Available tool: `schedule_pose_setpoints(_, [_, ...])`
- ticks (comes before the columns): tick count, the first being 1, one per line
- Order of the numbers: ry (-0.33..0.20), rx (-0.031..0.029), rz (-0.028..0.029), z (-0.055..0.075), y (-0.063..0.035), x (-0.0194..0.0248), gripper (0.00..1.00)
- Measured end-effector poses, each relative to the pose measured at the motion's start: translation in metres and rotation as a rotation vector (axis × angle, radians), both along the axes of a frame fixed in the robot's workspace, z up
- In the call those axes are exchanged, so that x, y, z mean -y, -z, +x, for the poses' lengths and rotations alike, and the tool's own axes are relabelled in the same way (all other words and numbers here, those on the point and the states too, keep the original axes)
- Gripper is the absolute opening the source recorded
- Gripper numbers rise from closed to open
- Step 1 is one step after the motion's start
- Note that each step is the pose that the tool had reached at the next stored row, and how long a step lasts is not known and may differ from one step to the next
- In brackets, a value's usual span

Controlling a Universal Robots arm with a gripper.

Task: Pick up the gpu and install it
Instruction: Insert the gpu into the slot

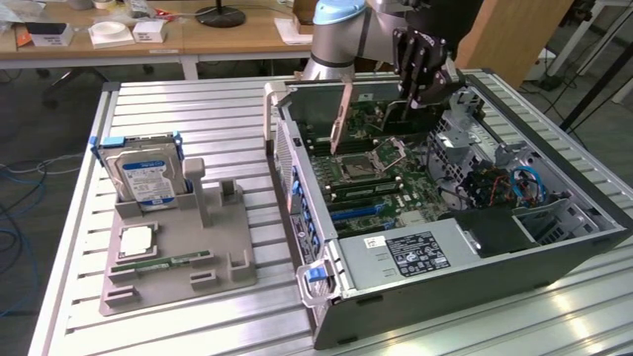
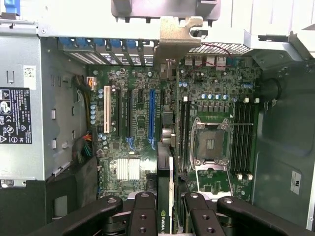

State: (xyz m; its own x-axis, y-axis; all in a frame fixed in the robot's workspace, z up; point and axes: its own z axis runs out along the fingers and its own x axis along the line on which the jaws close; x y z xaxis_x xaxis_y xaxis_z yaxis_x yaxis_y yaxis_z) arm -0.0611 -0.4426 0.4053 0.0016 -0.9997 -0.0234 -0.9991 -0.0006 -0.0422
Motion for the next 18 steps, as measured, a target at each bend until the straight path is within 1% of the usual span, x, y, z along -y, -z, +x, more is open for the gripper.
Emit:
schedule_pose_setpoints(1, [0.0,0.0014,0.0001,0.0,0.0008,0.0,0.26])
schedule_pose_setpoints(3, [0.0,0.0065,-0.0001,0.0,0.0034,0.0,0.26])
schedule_pose_setpoints(4, [0.0,0.0072,0.0,0.0,0.0052,0.0,0.26])
schedule_pose_setpoints(18, [0.0,0.0091,-0.0002,0.0,0.0307,0.0,0.26])
